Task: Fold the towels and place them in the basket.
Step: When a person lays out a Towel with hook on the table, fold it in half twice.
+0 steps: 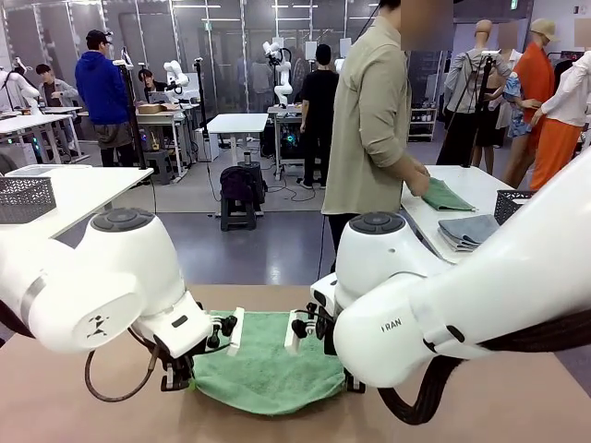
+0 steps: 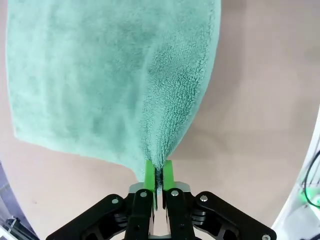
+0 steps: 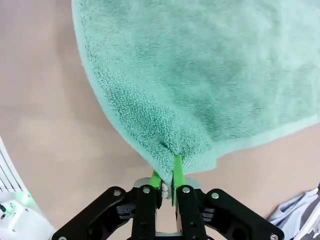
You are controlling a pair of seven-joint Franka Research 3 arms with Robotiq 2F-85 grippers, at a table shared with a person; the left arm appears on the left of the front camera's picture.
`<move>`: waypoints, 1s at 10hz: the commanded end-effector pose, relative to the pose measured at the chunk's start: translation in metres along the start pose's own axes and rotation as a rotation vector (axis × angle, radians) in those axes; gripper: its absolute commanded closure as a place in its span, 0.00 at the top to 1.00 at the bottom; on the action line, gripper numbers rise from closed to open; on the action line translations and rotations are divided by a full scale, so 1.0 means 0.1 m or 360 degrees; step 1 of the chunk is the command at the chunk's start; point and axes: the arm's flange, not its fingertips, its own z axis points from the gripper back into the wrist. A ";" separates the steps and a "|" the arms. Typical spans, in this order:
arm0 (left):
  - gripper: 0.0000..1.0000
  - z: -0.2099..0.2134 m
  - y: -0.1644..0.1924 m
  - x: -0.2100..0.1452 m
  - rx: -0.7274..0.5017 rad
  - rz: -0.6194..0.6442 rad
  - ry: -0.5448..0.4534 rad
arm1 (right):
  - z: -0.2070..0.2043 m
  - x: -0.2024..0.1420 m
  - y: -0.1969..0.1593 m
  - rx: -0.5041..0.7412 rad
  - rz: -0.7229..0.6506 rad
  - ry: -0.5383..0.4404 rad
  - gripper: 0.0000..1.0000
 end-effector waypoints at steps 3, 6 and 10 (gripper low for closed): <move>0.07 0.15 0.20 0.01 0.0042 0.0054 0.0096 | 0.21 0.03 -0.20 -0.0071 0.0014 0.0020 0.08; 0.07 0.21 0.54 0.13 0.0041 0.0047 0.0131 | 0.23 0.16 -0.51 -0.0077 0.0028 -0.0025 0.08; 0.07 0.38 1.04 0.20 0.0035 0.0102 0.0158 | 0.27 0.27 -0.94 -0.0073 0.0001 -0.0002 0.08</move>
